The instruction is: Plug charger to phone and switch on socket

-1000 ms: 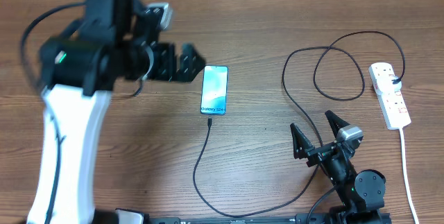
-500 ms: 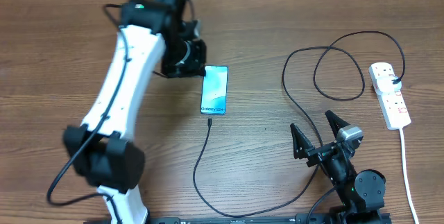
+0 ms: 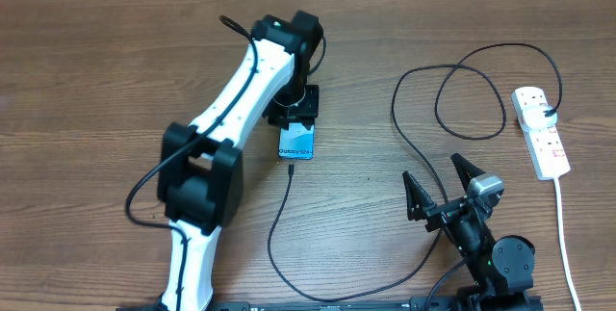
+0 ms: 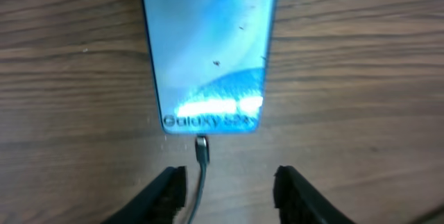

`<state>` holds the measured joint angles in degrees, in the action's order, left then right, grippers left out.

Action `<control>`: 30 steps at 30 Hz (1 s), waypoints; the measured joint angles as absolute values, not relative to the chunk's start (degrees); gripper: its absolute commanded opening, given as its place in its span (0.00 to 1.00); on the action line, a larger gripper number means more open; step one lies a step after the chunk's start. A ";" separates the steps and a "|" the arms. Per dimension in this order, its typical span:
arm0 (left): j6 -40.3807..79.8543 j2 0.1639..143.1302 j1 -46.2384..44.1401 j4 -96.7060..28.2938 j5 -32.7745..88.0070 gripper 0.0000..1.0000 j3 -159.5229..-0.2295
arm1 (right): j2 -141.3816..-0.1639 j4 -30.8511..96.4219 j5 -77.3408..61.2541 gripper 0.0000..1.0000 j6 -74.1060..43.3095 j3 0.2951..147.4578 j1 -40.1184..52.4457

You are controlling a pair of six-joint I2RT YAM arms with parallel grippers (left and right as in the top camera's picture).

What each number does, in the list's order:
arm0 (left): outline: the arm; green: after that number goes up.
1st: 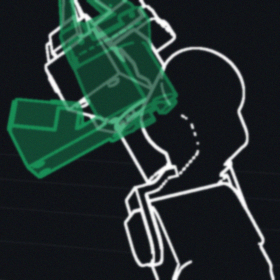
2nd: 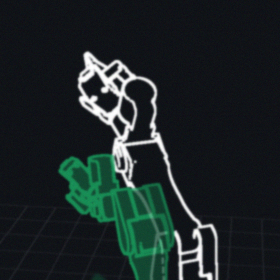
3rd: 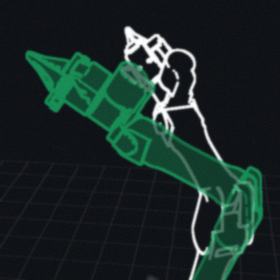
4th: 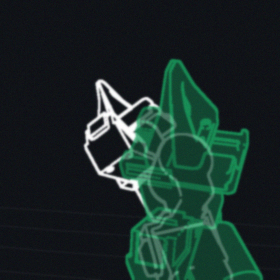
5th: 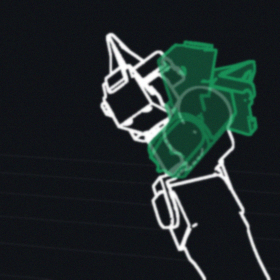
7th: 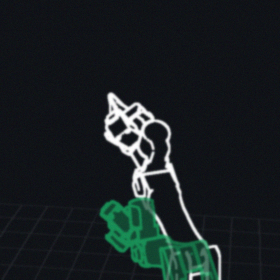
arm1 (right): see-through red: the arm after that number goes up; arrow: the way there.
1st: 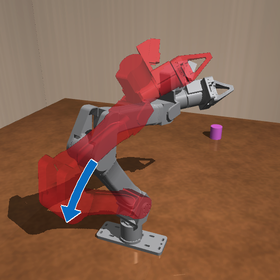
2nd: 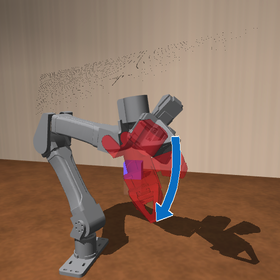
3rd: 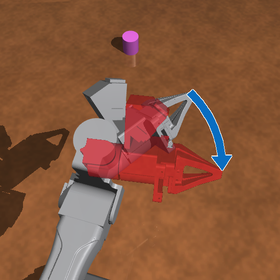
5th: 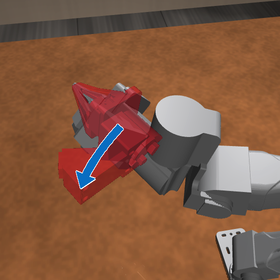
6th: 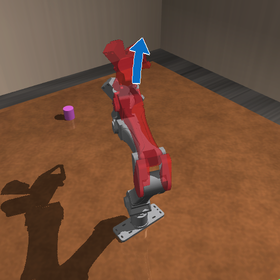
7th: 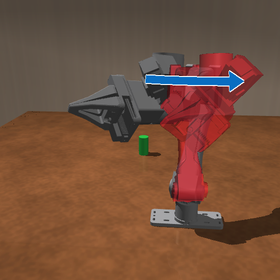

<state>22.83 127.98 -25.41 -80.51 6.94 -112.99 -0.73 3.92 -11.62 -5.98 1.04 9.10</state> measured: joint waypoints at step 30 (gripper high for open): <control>24.29 133.14 -25.43 -65.34 -0.16 0.89 -108.33 | -0.73 3.88 -11.62 1.00 -5.96 1.04 9.10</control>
